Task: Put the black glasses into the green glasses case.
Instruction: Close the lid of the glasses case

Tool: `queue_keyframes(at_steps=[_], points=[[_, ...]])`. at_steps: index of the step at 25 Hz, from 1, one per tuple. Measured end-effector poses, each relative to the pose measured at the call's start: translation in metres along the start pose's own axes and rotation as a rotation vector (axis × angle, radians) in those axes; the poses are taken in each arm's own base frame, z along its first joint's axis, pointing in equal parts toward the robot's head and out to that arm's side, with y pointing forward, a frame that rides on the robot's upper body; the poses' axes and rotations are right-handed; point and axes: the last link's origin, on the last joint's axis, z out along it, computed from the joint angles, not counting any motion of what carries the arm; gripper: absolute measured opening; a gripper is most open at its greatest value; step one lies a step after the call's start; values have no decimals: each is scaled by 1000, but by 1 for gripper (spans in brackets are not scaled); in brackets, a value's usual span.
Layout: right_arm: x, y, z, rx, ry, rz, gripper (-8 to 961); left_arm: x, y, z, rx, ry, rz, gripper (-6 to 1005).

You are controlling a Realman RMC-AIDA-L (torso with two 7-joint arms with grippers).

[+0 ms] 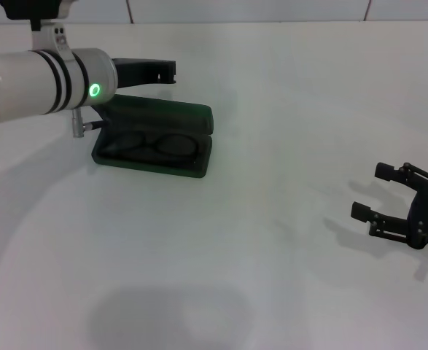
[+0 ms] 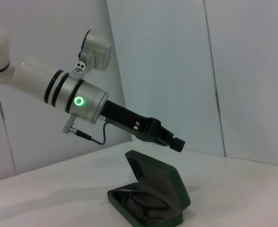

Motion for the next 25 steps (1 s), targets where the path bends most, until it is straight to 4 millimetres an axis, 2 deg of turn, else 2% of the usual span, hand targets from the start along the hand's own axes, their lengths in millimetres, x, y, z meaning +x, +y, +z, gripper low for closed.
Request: queue_keyframes(at_steps=[10,25], points=[[0,0,0,-3,3,-1,874,-13,-4,-5,-1,-41,31,110],[0,1,1,-5,1,0,873,-22,-2,-6,-26,-44,58,114]])
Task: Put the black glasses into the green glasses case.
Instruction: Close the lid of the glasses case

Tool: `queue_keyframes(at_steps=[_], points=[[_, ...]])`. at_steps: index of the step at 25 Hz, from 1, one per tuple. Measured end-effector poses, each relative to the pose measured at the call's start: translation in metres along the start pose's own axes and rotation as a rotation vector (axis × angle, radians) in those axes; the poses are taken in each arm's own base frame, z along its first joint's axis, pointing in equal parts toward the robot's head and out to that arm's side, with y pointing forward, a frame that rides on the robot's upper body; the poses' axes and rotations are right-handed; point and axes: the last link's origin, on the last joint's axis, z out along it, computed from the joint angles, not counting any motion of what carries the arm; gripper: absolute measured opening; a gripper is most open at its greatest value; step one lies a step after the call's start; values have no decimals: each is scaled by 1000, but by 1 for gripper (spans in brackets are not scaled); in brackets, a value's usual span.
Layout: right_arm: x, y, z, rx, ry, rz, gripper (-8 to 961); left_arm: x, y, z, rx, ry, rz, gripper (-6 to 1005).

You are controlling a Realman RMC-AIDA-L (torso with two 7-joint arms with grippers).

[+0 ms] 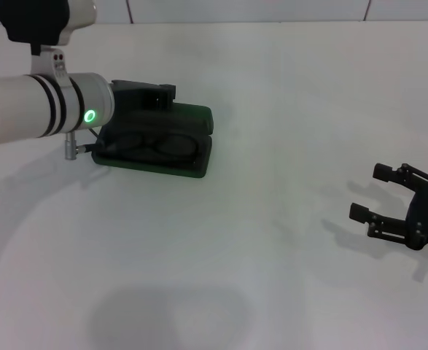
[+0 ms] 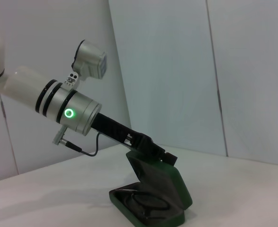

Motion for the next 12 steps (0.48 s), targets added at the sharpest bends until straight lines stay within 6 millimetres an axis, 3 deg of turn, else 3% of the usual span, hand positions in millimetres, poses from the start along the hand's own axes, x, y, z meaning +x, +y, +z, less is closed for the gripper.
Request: queue_keyframes(at_steps=[12], points=[[1,1,1,-1,-2,4,873,-7,-4,-4,-12,-28,-34,117]])
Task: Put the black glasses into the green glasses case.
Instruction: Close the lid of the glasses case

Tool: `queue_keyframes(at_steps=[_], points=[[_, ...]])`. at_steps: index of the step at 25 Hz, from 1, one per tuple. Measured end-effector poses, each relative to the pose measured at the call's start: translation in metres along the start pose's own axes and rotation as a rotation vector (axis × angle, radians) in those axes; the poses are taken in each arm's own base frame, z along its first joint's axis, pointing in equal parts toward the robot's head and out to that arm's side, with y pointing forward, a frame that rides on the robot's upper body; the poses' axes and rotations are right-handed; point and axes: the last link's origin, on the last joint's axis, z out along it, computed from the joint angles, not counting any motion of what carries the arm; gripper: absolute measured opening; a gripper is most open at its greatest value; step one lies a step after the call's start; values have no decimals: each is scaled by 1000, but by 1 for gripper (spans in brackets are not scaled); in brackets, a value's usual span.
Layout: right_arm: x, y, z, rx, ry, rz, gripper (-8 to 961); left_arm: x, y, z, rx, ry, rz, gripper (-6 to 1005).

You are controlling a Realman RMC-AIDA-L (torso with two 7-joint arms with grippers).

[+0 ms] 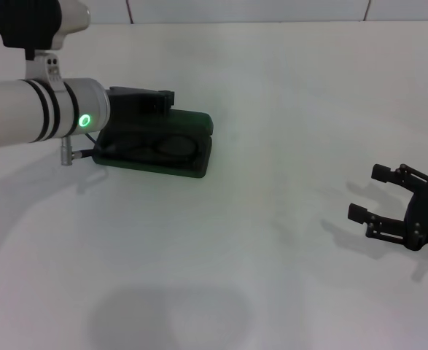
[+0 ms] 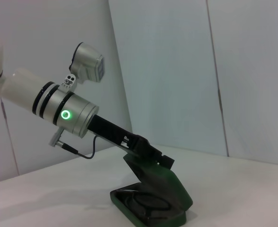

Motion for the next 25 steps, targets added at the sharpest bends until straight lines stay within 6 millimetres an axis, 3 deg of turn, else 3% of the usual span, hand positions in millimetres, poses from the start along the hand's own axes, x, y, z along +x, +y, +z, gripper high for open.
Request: queue_keyframes(at_steps=[25], points=[[-2,-1,4,-5,-4,-6,874,-9,-15,-9,7,-22,-63,122]])
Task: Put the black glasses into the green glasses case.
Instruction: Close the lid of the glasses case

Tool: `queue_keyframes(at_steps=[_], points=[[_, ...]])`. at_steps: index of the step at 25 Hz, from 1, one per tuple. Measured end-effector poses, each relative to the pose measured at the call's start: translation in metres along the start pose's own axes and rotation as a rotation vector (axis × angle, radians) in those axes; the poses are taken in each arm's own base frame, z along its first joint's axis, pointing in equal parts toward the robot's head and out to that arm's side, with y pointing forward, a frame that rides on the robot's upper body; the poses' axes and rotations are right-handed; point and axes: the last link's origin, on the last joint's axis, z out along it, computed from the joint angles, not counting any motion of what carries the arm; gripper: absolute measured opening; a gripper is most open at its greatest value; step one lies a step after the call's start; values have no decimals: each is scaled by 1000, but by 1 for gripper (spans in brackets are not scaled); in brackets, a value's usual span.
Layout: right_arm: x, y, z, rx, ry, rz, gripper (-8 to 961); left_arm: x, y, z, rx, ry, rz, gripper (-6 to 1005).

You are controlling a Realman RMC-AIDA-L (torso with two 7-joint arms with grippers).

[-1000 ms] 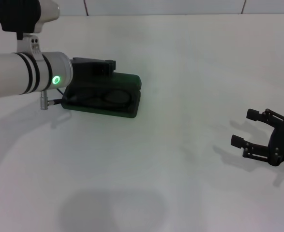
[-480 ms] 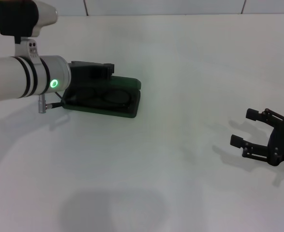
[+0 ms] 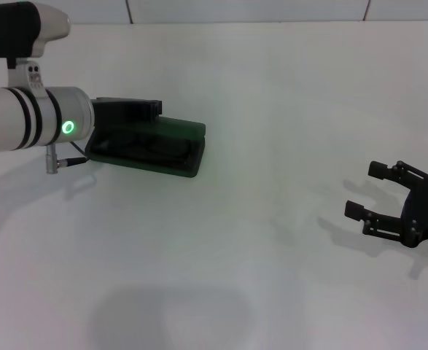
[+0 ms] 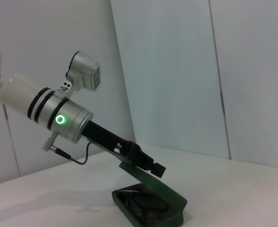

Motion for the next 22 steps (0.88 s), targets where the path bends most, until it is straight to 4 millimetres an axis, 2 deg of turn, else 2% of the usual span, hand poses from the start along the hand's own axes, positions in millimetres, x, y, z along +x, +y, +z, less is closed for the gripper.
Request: queue_keyframes(at_steps=[13,22], points=[[0,-1,1,2,2,-8,874,-6,-3,1,6,7,13,125],[0,-1,2,6,5,-9,874,-20,-7,5,-38,48,-11,127]])
